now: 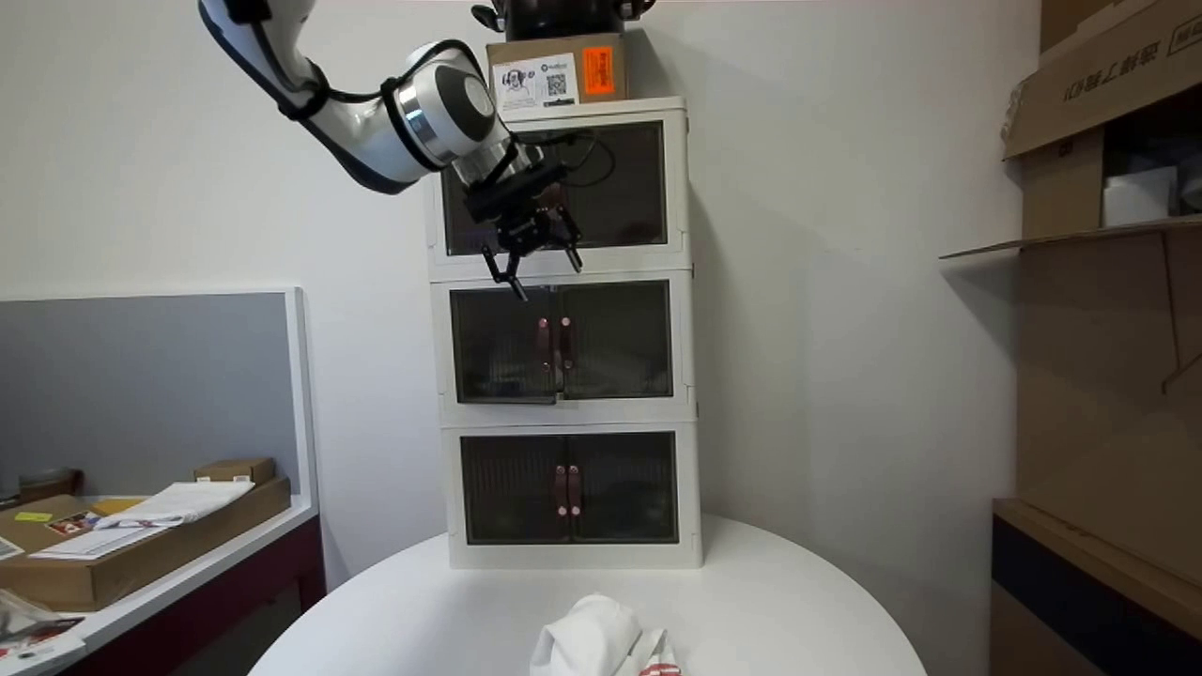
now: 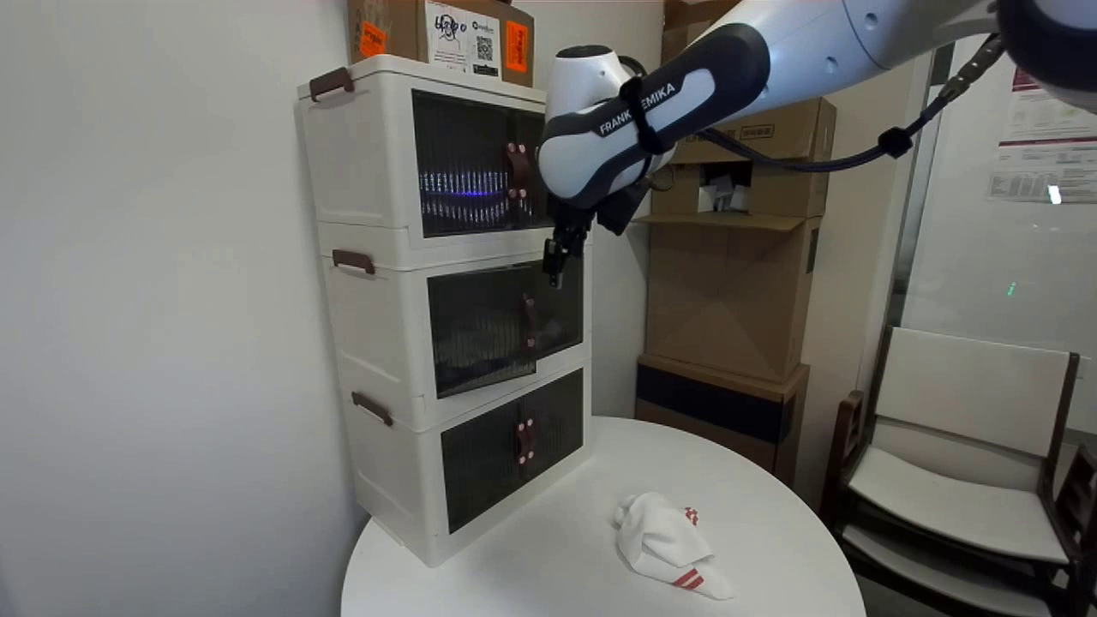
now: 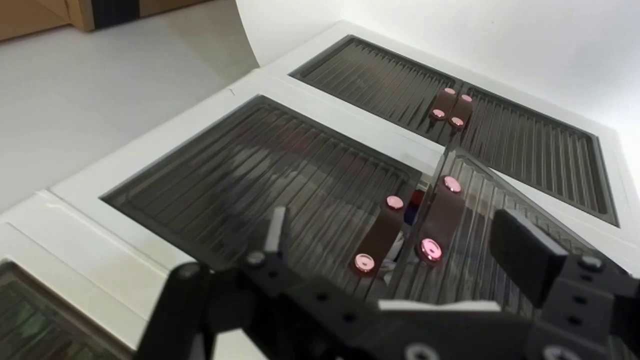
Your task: Open the drawer
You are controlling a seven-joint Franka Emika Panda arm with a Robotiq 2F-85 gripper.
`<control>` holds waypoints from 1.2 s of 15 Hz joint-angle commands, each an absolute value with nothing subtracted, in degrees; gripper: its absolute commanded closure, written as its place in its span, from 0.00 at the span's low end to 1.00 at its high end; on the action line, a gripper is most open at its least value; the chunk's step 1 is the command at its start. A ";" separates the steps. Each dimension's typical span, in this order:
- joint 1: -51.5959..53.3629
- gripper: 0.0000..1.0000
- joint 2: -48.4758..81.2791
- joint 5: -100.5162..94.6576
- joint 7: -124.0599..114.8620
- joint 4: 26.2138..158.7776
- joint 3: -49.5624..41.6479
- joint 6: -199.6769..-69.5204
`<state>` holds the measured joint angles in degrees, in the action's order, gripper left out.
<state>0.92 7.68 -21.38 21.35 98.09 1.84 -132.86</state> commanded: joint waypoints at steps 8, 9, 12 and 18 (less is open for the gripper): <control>1.49 0.00 15.41 -15.05 31.02 90.39 5.25 -134.40; 1.79 0.00 16.18 -14.73 31.47 89.56 5.70 -134.08; 2.19 0.00 17.59 -14.73 32.32 87.76 6.18 -133.62; 2.54 0.00 17.92 -12.51 34.67 86.33 7.59 -129.92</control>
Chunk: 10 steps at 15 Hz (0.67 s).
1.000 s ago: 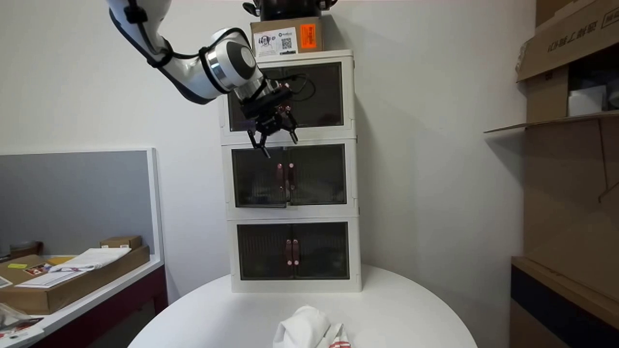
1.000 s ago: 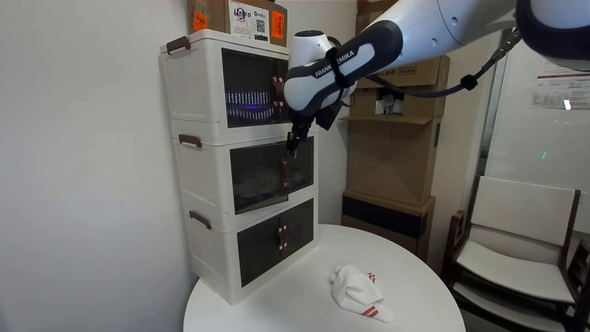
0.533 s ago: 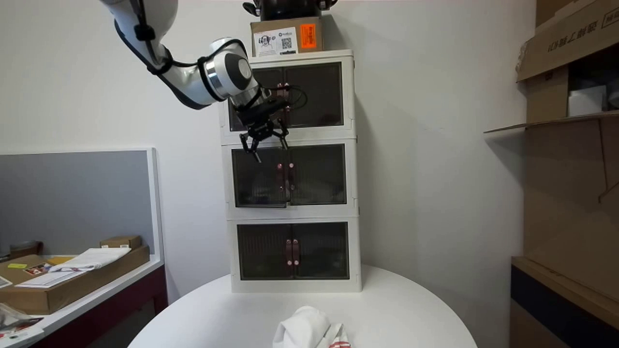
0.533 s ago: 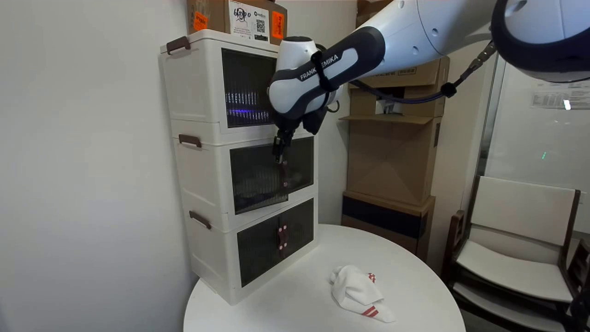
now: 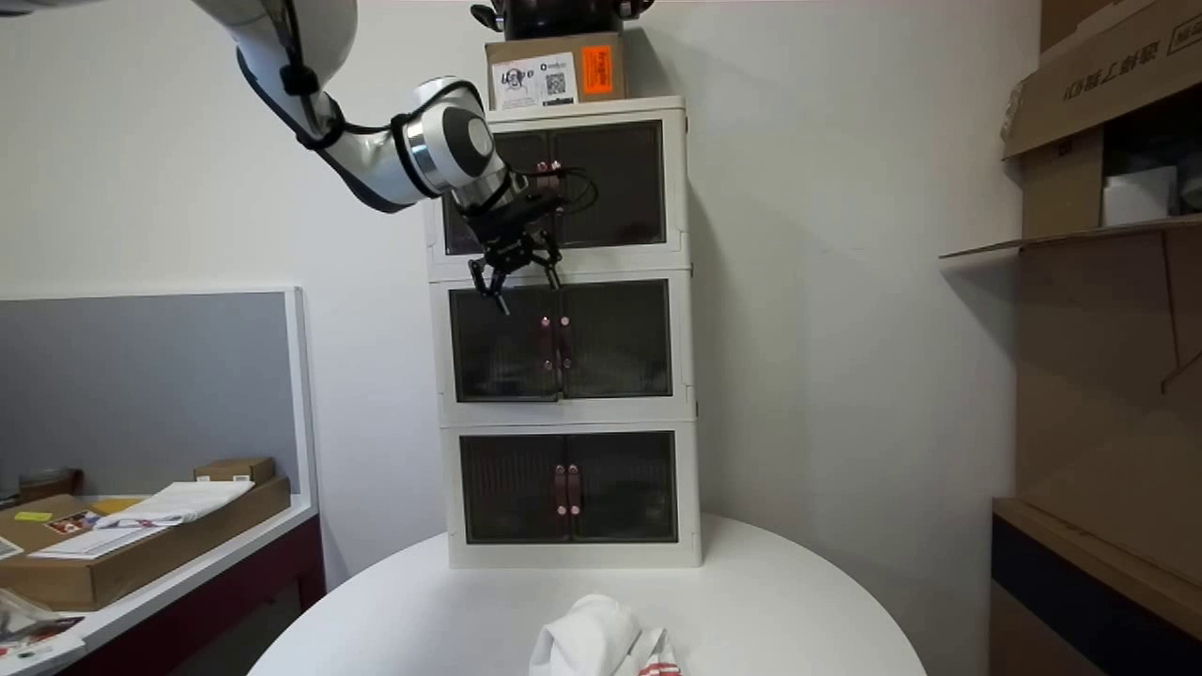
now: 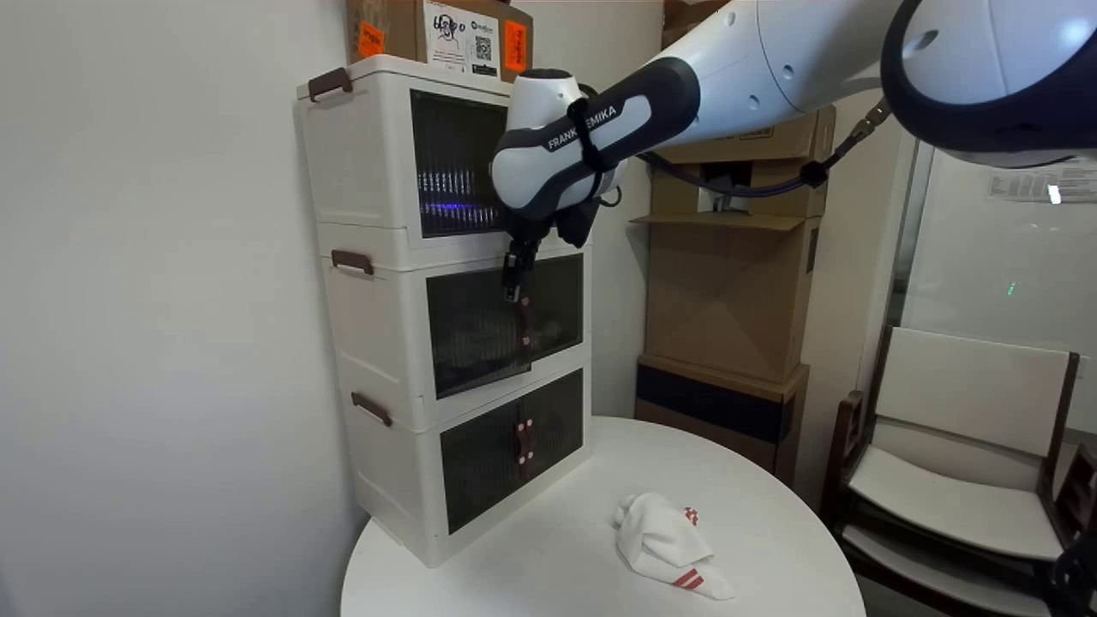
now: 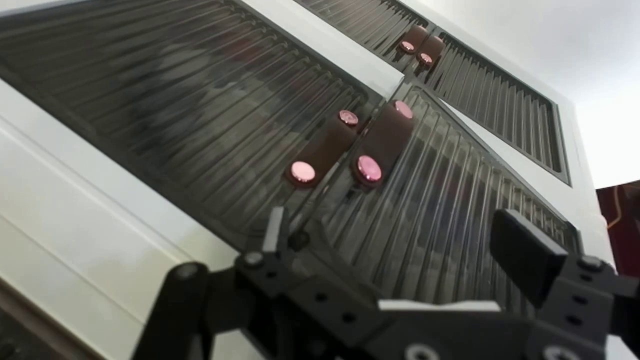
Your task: Open the drawer
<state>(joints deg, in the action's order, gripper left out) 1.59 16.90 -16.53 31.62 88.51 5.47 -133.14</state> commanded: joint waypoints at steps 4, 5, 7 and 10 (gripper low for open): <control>2.74 0.00 17.52 -8.64 35.68 84.81 8.31 -122.45; 2.94 0.00 17.24 -7.99 35.89 84.48 8.42 -120.14; 3.35 0.00 16.55 -7.84 35.66 84.24 8.43 -116.90; 3.90 0.00 15.84 -5.23 35.80 84.21 9.65 -112.74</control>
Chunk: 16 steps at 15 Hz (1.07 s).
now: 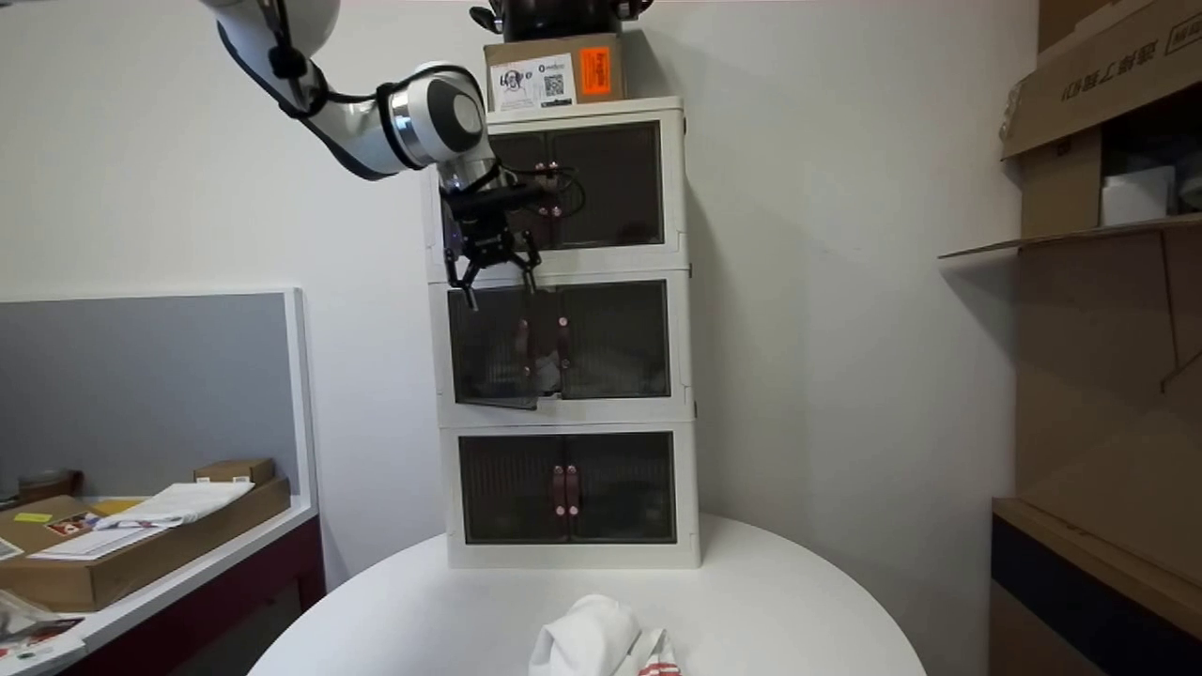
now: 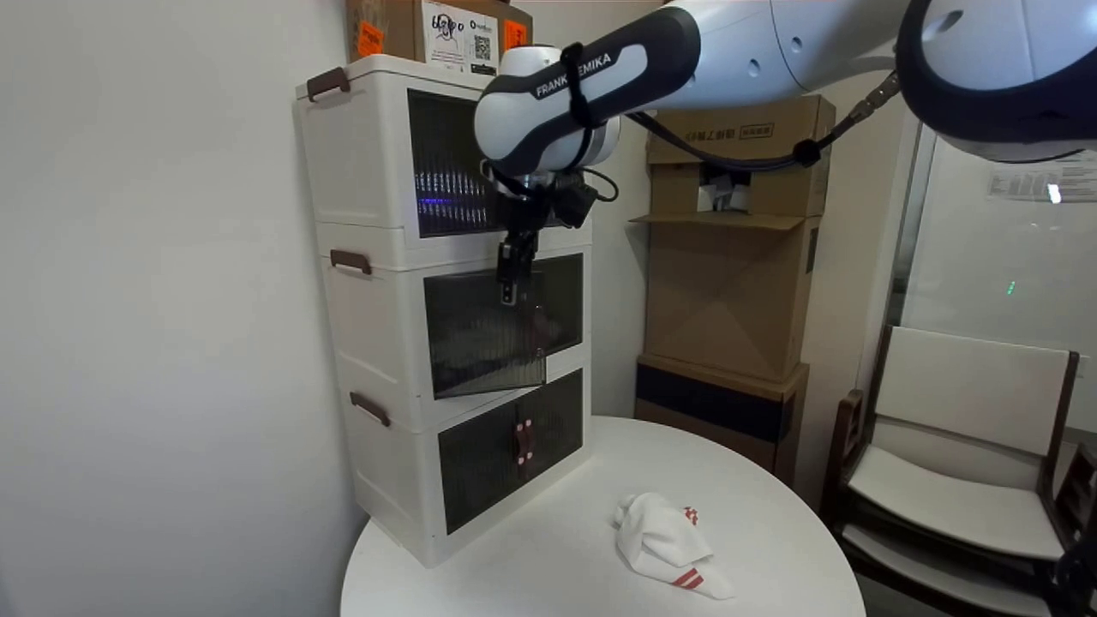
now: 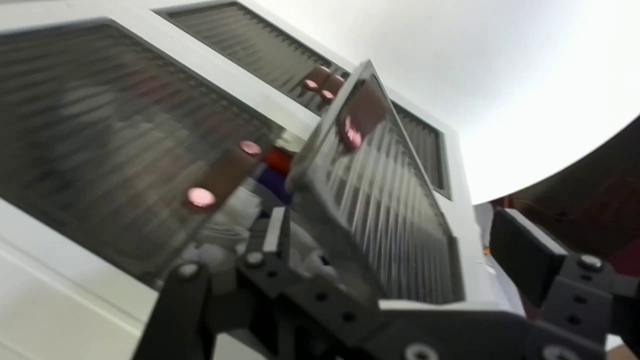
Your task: Open the drawer
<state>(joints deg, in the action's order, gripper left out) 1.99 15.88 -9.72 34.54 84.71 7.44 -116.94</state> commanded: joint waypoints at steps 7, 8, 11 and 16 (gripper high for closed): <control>8.47 0.00 15.50 -3.72 32.11 85.67 12.16 -110.25; 8.75 0.00 15.49 -3.72 31.38 85.74 12.16 -110.33; 9.71 0.00 14.85 -5.80 25.78 87.04 11.53 -113.42; 10.18 0.00 14.21 -7.49 19.80 86.87 11.19 -113.48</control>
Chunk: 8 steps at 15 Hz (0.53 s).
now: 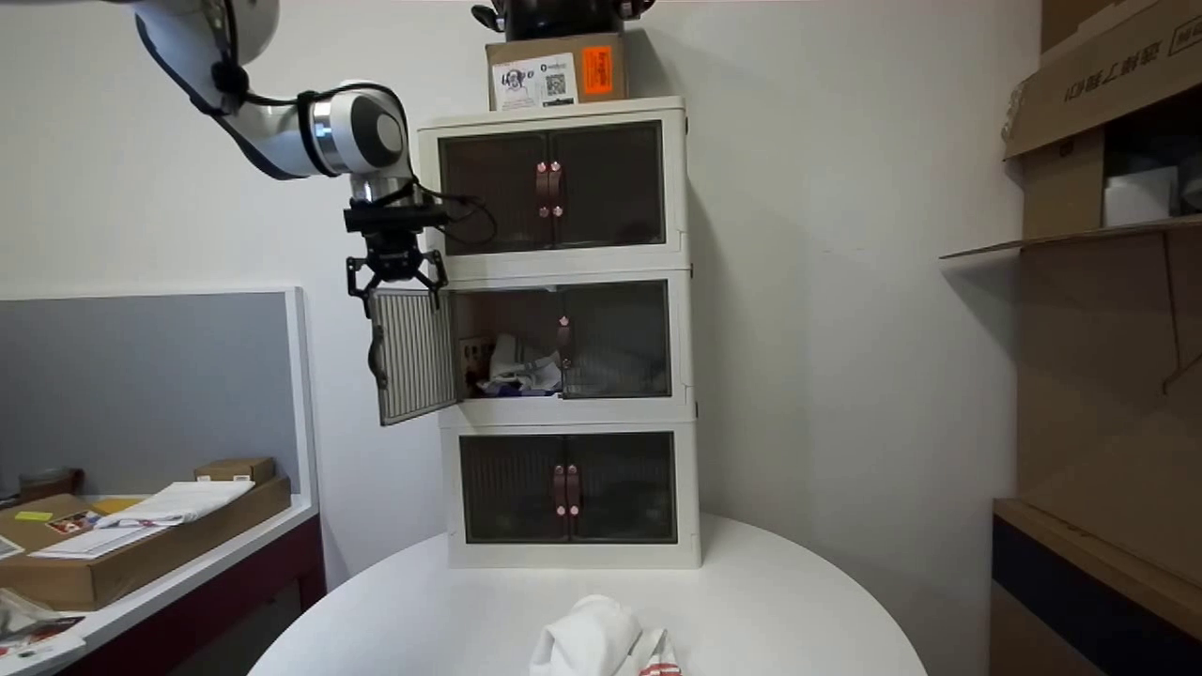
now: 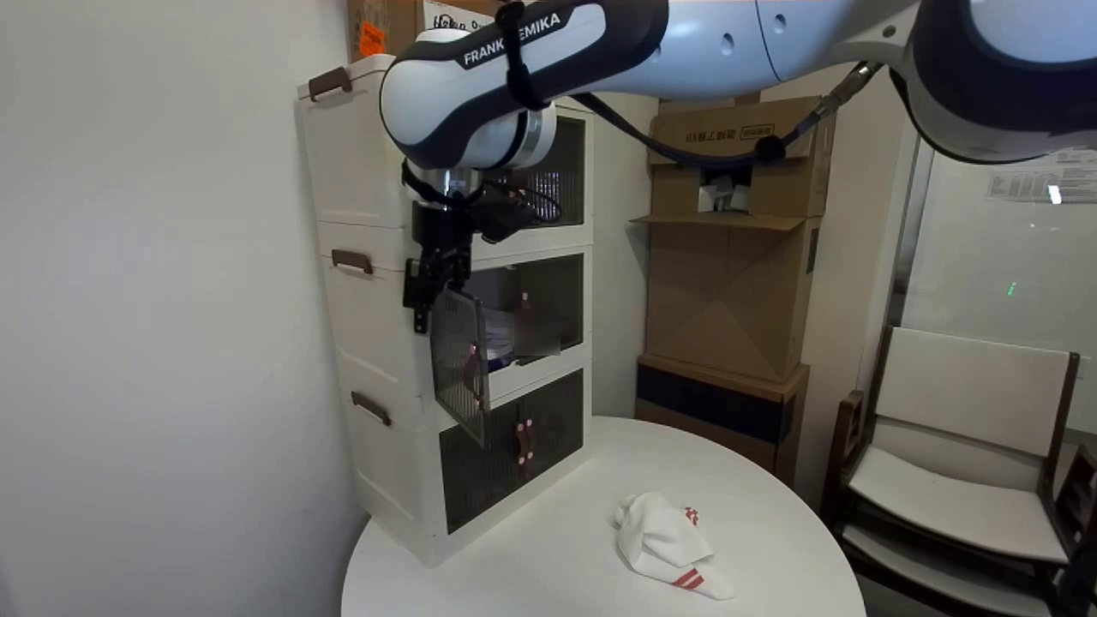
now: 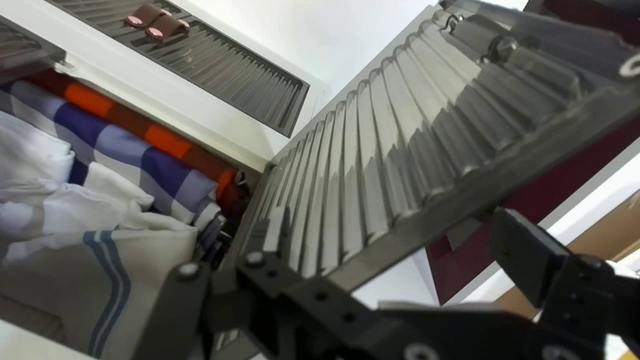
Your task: Open the drawer
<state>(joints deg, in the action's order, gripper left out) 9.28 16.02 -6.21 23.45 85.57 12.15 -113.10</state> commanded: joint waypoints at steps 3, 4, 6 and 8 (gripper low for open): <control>9.43 0.00 13.76 -5.72 17.81 83.90 10.97 -109.96; 9.30 0.00 13.55 -5.35 16.94 83.00 10.79 -109.28; 8.83 0.00 13.15 -3.41 16.18 79.83 10.55 -106.63; 8.48 0.00 12.48 -1.69 15.35 76.92 10.23 -104.35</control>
